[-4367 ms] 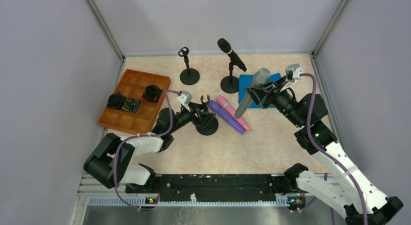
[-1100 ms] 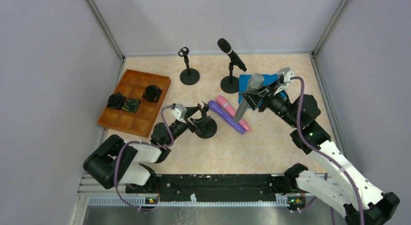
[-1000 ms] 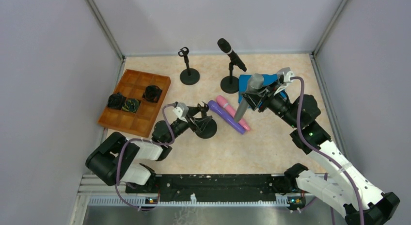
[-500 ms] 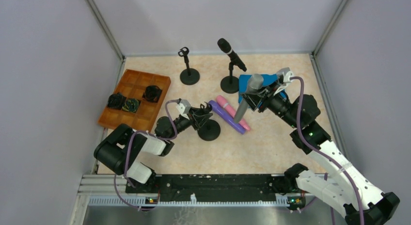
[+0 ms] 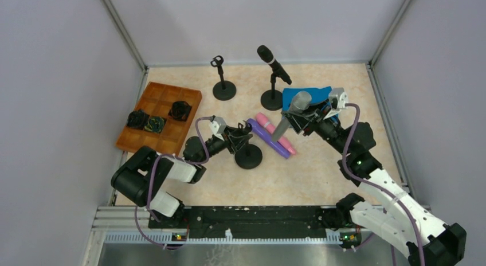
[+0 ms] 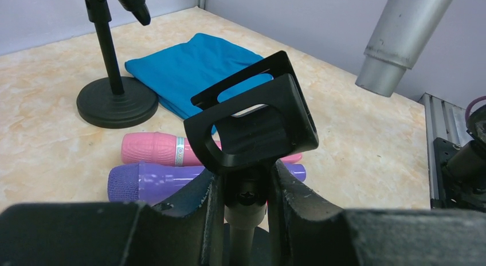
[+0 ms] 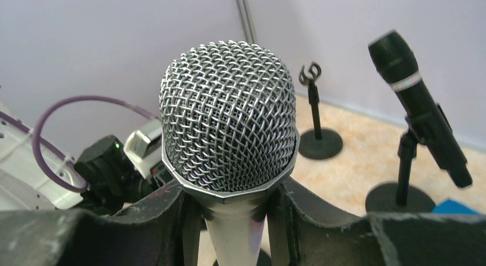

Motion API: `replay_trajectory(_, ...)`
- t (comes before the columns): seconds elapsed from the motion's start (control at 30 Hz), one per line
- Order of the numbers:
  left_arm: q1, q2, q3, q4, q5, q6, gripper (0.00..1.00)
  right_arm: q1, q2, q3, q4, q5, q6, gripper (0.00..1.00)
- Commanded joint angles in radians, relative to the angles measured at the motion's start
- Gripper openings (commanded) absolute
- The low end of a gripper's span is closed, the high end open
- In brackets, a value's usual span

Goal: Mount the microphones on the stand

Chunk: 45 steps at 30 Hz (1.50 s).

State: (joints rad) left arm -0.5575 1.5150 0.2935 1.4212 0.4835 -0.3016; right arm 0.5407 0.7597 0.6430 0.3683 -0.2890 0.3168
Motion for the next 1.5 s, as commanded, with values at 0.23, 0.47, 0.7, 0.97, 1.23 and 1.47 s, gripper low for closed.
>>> replay_trajectory(0.23, -0.002, -0.052, 0.006, -0.002, 0.024, -0.098, 0.0, 0.042, 0.077, 0.022, 0.337, -0.07, -0.088, 0.0)
replay_trajectory(0.47, -0.002, -0.127, -0.003, -0.103, -0.062, -0.138, 0.0, 0.243, 0.131, 0.077, 0.299, 0.033, -0.308, 0.0)
replay_trajectory(0.7, -0.001, -0.222, 0.0, -0.24, -0.078, -0.132, 0.0, 0.347, 0.189, 0.024, 0.538, 0.044, -0.453, 0.0)
replay_trajectory(0.97, -0.001, -0.251, -0.022, -0.245, -0.06, -0.14, 0.0, 0.361, 0.284, 0.02, 0.654, 0.021, -0.43, 0.0)
replay_trajectory(1.23, -0.001, -0.203, -0.037, -0.146, -0.024, -0.18, 0.0, 0.364, 0.3, -0.009, 0.678, 0.015, -0.407, 0.0)
replay_trajectory(1.47, -0.001, -0.172, -0.033, -0.105, 0.012, -0.197, 0.0, 0.368, 0.317, -0.028, 0.698, -0.006, -0.383, 0.0)
